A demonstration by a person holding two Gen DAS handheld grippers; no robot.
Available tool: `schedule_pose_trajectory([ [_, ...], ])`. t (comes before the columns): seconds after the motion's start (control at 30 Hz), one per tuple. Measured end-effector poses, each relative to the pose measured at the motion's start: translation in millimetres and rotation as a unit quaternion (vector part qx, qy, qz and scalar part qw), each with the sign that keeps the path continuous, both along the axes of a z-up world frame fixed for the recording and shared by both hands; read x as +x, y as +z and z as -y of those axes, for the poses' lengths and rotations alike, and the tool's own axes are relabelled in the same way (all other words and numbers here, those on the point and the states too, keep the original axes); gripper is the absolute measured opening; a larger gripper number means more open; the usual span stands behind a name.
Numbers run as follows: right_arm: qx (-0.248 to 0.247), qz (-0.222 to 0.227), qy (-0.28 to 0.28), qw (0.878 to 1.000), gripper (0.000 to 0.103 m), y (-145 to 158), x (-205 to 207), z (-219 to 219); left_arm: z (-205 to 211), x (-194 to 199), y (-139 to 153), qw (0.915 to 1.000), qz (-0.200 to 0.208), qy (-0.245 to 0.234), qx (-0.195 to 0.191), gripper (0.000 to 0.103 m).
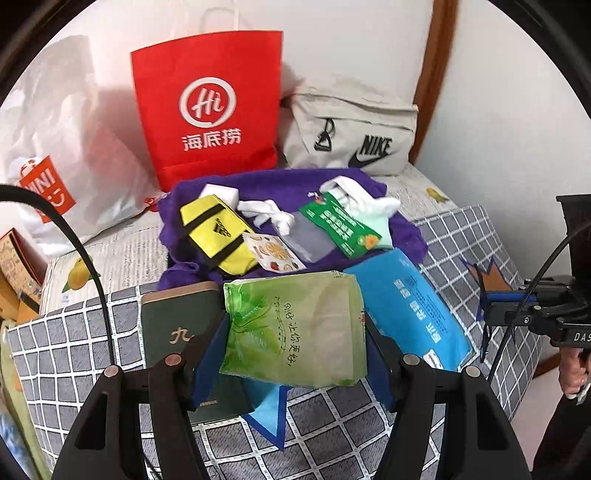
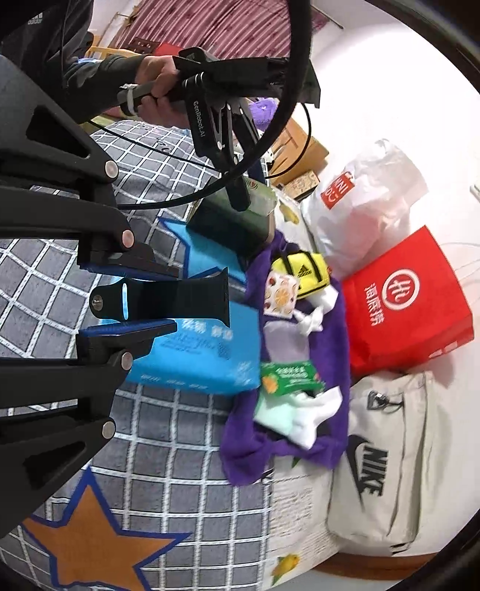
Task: Organize soft objects
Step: 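Carry the light green tissue pack over the purple towel with the left tool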
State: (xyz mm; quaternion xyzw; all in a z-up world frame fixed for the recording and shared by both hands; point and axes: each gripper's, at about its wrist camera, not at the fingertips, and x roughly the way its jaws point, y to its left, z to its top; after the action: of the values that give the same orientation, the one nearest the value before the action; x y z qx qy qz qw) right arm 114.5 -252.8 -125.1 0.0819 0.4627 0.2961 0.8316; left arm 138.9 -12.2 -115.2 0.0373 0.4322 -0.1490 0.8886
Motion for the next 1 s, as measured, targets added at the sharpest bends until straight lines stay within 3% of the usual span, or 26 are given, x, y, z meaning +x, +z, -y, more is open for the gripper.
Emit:
schedule_pose_trajectory([
  [0.47,0.024,0.021,-0.010,0.999,0.021,22,34,-6,-29,12,11,0.9986,0.013,0.034,-0.040,0.065],
  [1.0,0.020,0.022,-0.024,0.999,0.021,17,92,-16,-34,53,9,0.9985,0.007,0.034,-0.041,0.065],
])
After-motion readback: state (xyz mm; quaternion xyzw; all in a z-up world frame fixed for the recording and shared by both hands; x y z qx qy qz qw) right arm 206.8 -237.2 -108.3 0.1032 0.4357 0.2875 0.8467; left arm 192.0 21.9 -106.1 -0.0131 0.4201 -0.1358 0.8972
